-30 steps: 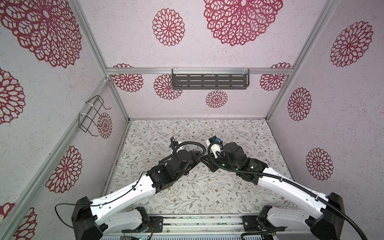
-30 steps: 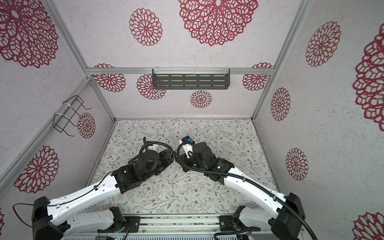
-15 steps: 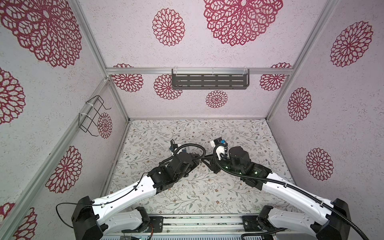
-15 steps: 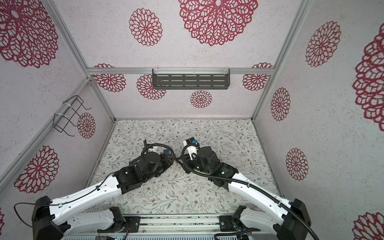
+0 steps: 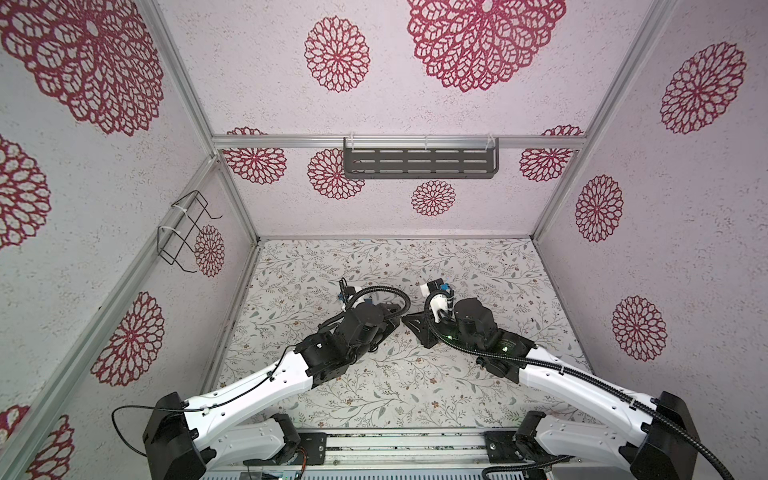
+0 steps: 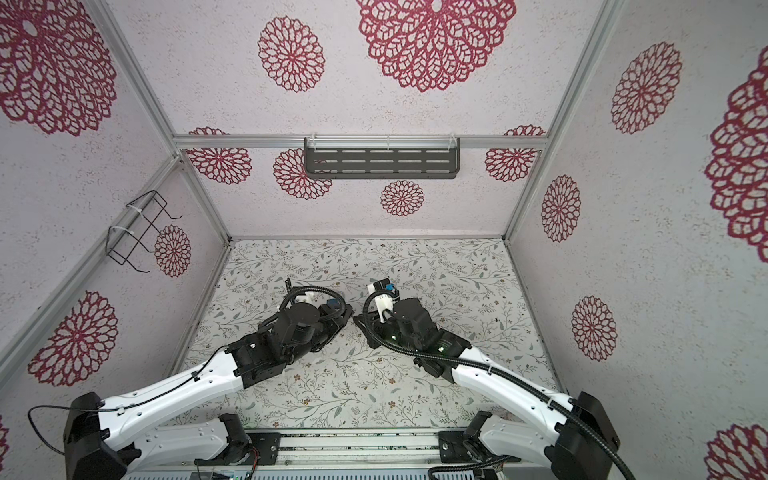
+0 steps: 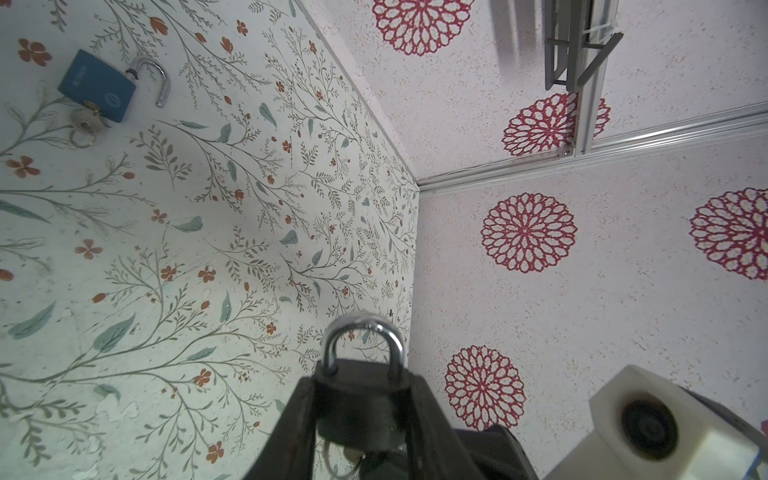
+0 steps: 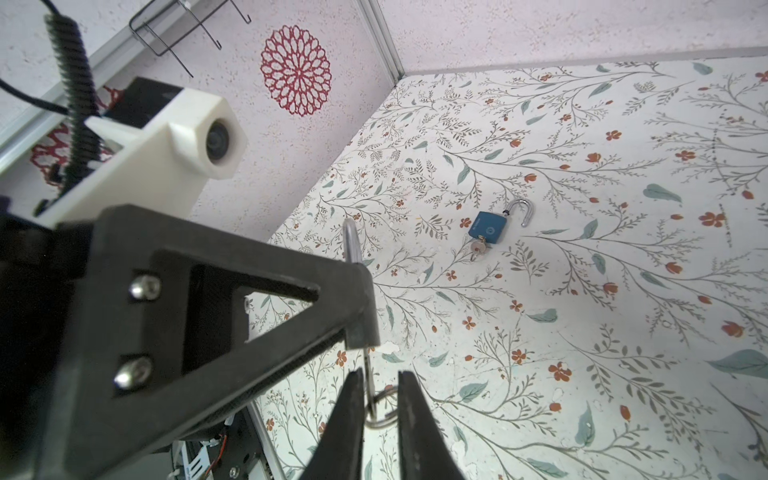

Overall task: Unlock with the key
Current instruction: 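Push the key into the padlock's keyhole with the right gripper, then twist the silver key in the dark padlock with the right gripper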

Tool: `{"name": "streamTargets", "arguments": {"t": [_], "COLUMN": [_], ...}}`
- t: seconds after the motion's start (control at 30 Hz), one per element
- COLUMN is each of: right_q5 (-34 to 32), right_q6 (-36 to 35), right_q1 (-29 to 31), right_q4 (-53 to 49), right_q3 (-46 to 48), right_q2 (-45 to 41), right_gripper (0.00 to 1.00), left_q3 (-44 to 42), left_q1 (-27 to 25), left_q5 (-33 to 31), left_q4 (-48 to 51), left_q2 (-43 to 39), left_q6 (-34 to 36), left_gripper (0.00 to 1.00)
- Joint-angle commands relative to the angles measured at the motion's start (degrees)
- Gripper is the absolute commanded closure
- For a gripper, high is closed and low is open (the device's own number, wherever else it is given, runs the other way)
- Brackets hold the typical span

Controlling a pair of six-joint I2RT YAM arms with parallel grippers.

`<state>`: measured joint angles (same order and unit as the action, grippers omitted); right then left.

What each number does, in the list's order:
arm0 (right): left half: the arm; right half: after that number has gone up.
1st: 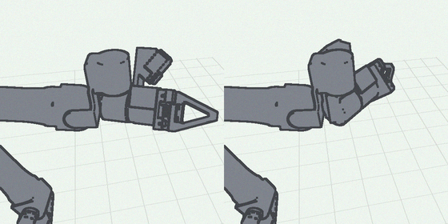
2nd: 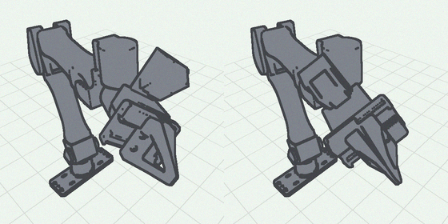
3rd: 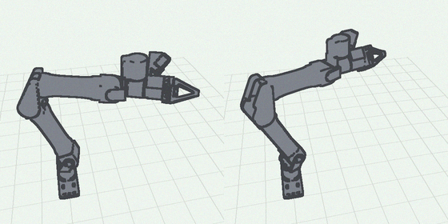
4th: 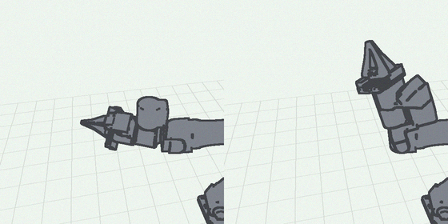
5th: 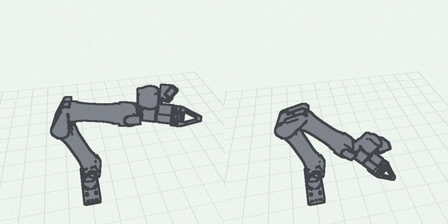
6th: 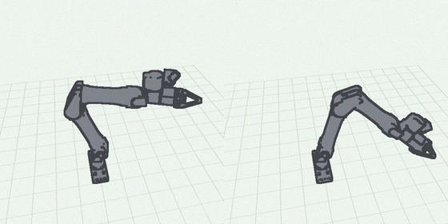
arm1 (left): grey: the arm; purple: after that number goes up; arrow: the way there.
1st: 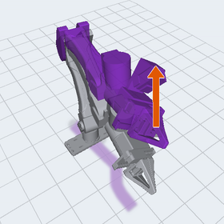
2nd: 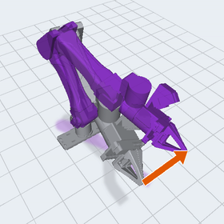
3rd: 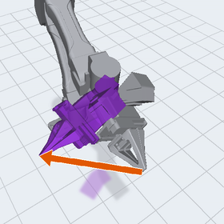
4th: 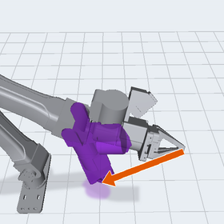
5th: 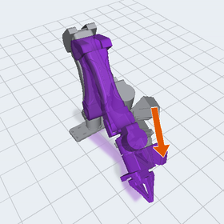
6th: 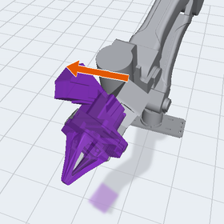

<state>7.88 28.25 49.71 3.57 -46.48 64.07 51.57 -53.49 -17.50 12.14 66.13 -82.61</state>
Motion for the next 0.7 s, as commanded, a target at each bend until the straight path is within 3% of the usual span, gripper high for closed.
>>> {"name": "streamTargets", "arguments": {"t": [0.0, 0.27, 0.47, 0.67], "right_q5": [-0.9, -1.6, -1.6, -1.9], "right_q6": [0.5, 0.4, 0.0, 0.5], "right_q1": [0.3, 0.3, 0.2, 0.2], "right_q4": [2.9, 2.5, 1.9, 1.8], "right_q3": [-0.3, 0.1, 0.2, 1.2], "right_q2": [0.2, 0.1, -1.3, -1.7], "right_gripper": [0.86, 0.9, 0.78, 0.81], "left_q3": [-0.4, -0.2, 0.0, 0.1], "left_q1": [0.8, 0.8, 0.9, 1.0], "left_q5": [-0.6, 0.0, -0.1, -0.2], "left_q4": [-2.7, -3.1, -3.1, -2.8], "left_q2": [-0.5, -0.1, 0.0, 0.1], "left_q6": [-0.2, -0.9, -0.9, -1.0], "left_gripper": [1.0, 1.0, 1.0, 1.0]}}
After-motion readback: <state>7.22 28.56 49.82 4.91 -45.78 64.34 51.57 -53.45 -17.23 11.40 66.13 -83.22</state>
